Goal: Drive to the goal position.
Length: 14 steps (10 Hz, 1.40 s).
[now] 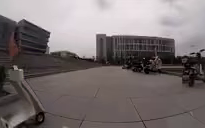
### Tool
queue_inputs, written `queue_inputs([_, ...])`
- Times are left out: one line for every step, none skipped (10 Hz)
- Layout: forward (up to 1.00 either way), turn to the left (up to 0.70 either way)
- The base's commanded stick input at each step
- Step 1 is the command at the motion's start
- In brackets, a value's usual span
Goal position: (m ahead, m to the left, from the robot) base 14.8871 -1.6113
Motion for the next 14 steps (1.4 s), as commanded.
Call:
queue_inputs([0.00, 0.00])
queue_inputs([0.00, 0.00])
queue_inputs([0.00, 0.00])
queue_inputs([0.00, 0.00])
queue_inputs([0.60, 0.00])
queue_inputs([1.00, 0.00])
queue_inputs([1.00, 0.00])
queue_inputs([0.60, 0.00])
queue_inputs([0.00, 0.00])
queue_inputs([0.00, 0.00])
queue_inputs([0.00, 0.00])
queue_inputs([0.00, 0.00])
queue_inputs([0.00, 0.00])
queue_inputs([0.00, 0.00])
